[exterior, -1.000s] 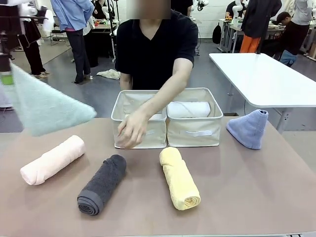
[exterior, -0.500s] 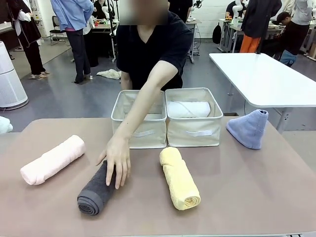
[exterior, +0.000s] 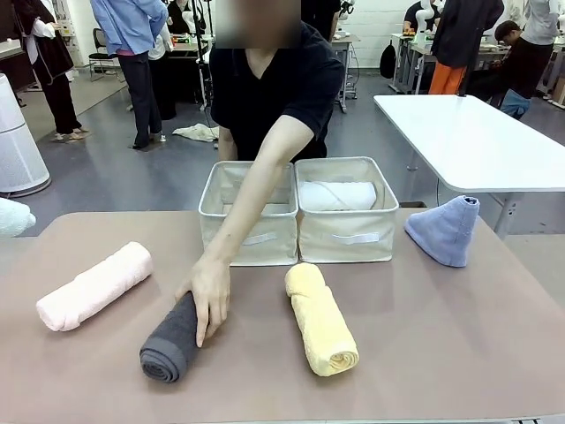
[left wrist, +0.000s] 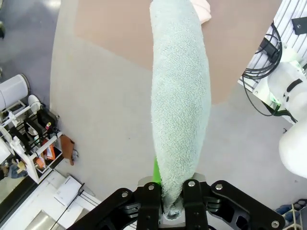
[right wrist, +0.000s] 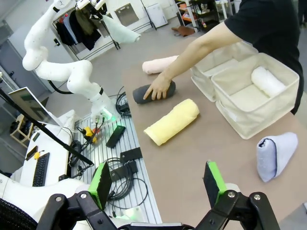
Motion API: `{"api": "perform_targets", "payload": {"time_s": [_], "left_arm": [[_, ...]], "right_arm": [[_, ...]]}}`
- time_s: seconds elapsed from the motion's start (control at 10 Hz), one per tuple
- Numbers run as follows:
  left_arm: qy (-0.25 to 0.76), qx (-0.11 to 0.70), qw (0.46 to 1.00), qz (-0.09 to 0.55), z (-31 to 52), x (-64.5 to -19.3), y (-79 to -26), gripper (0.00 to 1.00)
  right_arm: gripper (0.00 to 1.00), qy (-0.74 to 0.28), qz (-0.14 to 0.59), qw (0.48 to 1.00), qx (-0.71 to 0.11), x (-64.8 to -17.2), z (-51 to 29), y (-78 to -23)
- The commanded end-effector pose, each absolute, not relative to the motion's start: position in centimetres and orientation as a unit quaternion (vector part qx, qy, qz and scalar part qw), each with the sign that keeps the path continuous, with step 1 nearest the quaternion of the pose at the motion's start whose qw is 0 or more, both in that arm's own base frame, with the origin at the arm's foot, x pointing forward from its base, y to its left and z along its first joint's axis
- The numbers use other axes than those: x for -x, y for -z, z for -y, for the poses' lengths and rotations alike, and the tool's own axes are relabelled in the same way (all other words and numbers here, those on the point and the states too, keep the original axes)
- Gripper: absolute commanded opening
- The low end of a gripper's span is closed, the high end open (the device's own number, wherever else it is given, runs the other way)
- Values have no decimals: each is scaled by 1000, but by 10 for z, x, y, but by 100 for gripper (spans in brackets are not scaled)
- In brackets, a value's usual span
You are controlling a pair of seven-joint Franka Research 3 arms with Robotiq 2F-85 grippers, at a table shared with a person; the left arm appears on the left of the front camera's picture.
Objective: Sort the towels based on their folding style.
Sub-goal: Pick up one triangle-folded towel and place it in the left Fabric basket.
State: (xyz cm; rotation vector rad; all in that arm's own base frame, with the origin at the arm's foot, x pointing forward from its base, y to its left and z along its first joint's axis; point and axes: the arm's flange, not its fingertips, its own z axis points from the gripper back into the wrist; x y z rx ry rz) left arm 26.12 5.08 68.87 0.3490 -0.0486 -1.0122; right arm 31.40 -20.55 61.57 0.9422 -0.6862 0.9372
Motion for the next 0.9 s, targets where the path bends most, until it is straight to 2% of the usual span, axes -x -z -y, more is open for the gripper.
{"api": "perform_targets", "payload": {"time_s": [0.0, 0.5, 0.8], "left_arm": [[477, -157, 864, 42, -50, -260, -685, 15], [484, -135, 863, 57, -34, -263, -690, 15], [498, -123, 856, 56, -7, -285, -698, 15]], "right_arm": [[100, -425, 317, 729, -433, -314, 206, -617], [100, -425, 317, 729, -433, -314, 206, -617], [100, -425, 317, 729, -433, -314, 206, -617]]}}
